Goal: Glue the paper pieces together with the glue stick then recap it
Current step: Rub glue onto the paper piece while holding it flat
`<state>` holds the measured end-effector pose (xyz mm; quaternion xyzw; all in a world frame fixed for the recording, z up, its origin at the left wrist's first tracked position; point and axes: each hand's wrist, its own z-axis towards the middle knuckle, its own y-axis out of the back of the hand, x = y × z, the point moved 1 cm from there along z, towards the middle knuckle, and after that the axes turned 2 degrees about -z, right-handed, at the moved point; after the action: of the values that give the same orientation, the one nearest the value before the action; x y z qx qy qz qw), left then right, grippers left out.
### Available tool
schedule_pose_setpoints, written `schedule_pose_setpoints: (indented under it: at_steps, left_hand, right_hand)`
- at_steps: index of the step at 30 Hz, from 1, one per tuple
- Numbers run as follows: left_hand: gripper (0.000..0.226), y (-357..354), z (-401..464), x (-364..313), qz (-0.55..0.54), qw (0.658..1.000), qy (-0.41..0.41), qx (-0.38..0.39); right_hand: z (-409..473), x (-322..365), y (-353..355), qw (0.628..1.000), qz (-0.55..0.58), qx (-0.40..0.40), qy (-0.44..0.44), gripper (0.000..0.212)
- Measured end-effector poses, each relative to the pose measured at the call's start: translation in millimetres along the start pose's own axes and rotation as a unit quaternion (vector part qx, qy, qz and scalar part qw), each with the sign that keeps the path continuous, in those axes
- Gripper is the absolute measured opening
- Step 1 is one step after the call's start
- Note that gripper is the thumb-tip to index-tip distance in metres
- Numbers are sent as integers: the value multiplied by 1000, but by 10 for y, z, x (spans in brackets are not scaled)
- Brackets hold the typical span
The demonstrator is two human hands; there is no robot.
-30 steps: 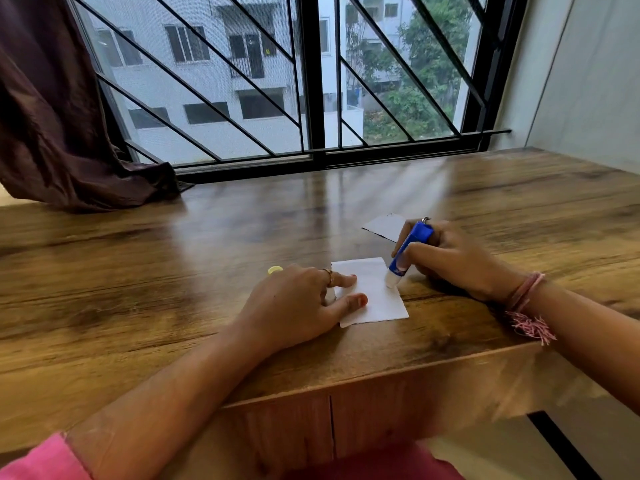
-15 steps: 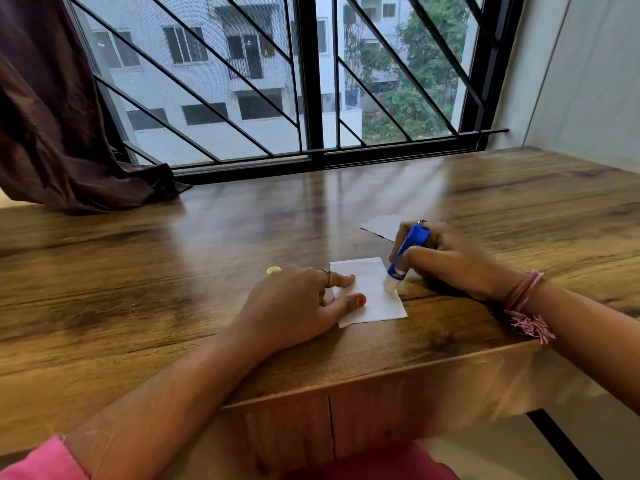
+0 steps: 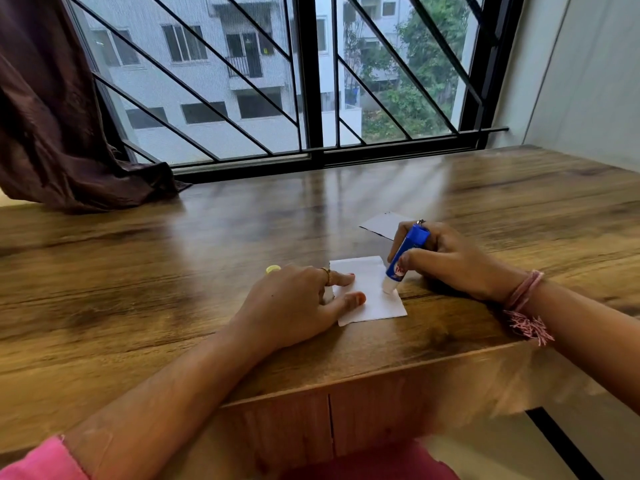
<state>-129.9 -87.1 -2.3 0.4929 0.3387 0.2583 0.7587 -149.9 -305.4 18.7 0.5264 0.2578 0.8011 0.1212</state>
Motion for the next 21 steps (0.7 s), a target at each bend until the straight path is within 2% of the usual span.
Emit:
schedule_pose_setpoints:
  at_steps: [2,6,10,14,18,21]
  left_hand:
    - [49,1,0,2,-3,1000,-2,1]
    - [48,-1,1,4,-1,1000,0,6]
    - [48,-3,3,14,-4,1000,3,9]
    - [47,4,5,13,-5,1000,3,5]
    - [47,2,-3,15,-4,1000,1,4]
    - [48,1,3,5,-2,1000,1,9]
  right_hand:
    - [-13,20,-5,1000,11,19,6,8]
    - [-8,20,-12,1000,11,-3,9,17]
    - [-10,30,-16,999,15,26,10,14]
    - [0,-3,-17,1000,14,1,13,11]
    - [-5,-6,-21,999,26,33,16,10]
    - [-1,-23,-17,999,25,20,25,8]
